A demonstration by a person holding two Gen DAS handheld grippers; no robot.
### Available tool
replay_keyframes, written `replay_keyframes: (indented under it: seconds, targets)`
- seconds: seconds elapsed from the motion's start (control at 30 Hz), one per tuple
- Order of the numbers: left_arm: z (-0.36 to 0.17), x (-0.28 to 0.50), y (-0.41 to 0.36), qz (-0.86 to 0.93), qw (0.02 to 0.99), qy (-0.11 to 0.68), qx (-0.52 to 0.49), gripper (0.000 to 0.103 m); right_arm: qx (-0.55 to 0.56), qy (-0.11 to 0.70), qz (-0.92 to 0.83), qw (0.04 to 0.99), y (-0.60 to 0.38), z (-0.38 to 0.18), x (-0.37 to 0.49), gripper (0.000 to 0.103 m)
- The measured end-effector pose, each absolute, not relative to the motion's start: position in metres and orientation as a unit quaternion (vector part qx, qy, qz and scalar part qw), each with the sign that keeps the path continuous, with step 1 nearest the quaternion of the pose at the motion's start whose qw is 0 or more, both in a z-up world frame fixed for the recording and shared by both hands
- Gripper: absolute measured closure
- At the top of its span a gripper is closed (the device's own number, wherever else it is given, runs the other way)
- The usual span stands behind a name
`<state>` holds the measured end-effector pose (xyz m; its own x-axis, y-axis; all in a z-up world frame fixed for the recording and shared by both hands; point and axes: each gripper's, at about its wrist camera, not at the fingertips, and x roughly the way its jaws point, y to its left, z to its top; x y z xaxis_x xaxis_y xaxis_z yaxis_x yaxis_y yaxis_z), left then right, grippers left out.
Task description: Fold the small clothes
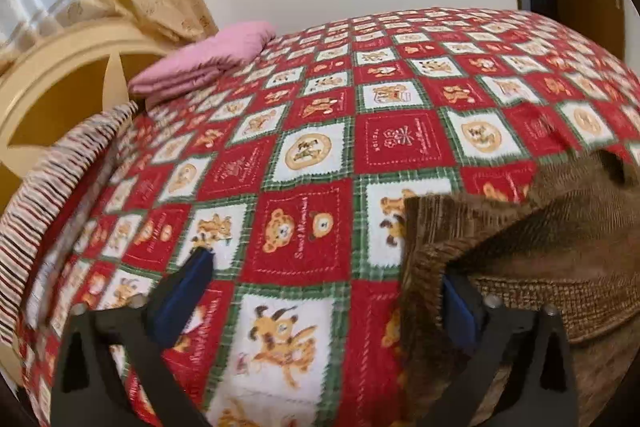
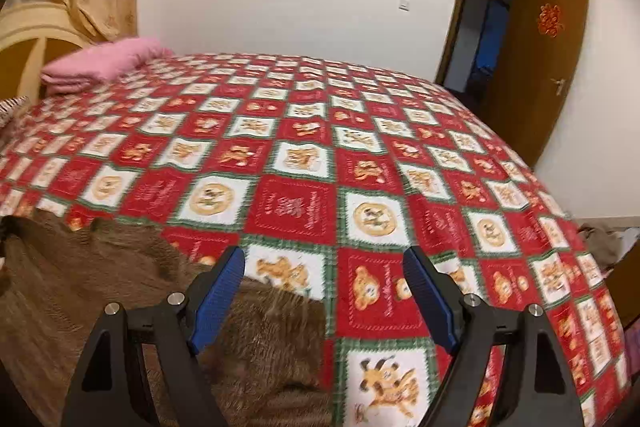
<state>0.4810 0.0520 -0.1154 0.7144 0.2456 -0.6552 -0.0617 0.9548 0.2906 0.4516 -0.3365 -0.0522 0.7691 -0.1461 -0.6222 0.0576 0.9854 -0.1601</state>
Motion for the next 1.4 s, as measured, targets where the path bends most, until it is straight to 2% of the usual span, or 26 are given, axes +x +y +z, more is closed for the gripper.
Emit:
replay_keyframes:
  seconds: [0.2,0.3,0.43,0.5,0.53,0.57,0.6,0.63,0.73,0.87,0.97,1.07,1.13,1.23,1.3,1.4]
  targets:
    - [-0.131,0.490,0.046,0.045,0.903,0.412,0.113,0.000,-0.086,0.361,-0.003,0.929,-0.326,-0.081,0.414,0.021]
    - [-0.126,0.500,0.043,0.027,0.900,0.424,0.098,0.000,-0.140,0.388,0.003,0.911,-0.312,-0.092,0.411,0.021]
    - [-0.128,0.524,0.049,-0.014,0.874,0.485,0.036,0.000,-0.186,0.402,-0.011,0.897,-0.311,-0.097,0.420,0.021]
    - [-0.125,0.533,0.053,-0.003,0.871,0.492,0.017,0.000,-0.183,0.406,-0.032,0.895,-0.321,-0.099,0.435,0.022]
    - [-0.123,0.536,0.056,-0.006,0.869,0.495,0.001,0.000,-0.170,0.411,-0.038,0.895,-0.329,-0.099,0.443,0.032]
    - [-0.122,0.537,0.059,-0.016,0.866,0.499,-0.022,0.000,-0.153,0.418,-0.041,0.894,-0.337,-0.099,0.453,0.055]
    - [-0.123,0.539,0.065,-0.029,0.860,0.506,-0.053,0.000,-0.135,0.426,-0.042,0.893,-0.344,-0.100,0.461,0.064]
    - [-0.125,0.541,0.072,-0.039,0.850,0.517,-0.089,0.000,-0.108,0.434,-0.039,0.894,-0.351,-0.101,0.468,0.067]
    - [-0.133,0.545,0.091,-0.035,0.829,0.534,-0.161,0.000,-0.116,0.434,-0.060,0.891,-0.355,-0.108,0.473,0.067]
    - [-0.147,0.547,0.109,0.006,0.820,0.542,-0.184,0.000,-0.082,0.432,-0.096,0.893,-0.375,-0.109,0.476,0.067]
    - [-0.147,0.542,0.126,0.049,0.830,0.525,-0.183,0.000,-0.046,0.407,-0.093,0.908,-0.380,-0.095,0.460,0.067]
    - [-0.143,0.530,0.143,0.078,0.845,0.498,-0.180,0.000,-0.059,0.399,-0.035,0.914,-0.353,-0.086,0.438,0.066]
    - [-0.143,0.518,0.150,0.093,0.851,0.488,-0.169,0.000,-0.064,0.412,0.048,0.908,-0.320,-0.086,0.426,0.059]
    - [-0.143,0.491,0.145,0.077,0.862,0.479,-0.150,0.000,-0.102,0.445,0.147,0.877,-0.263,-0.100,0.416,0.058]
    - [-0.143,0.471,0.135,0.053,0.872,0.469,-0.130,0.000,-0.139,0.447,0.144,0.872,-0.233,-0.108,0.418,0.058]
    - [-0.143,0.438,0.113,0.012,0.886,0.455,-0.090,0.000,-0.124,0.457,0.135,0.870,-0.221,-0.115,0.436,0.058]
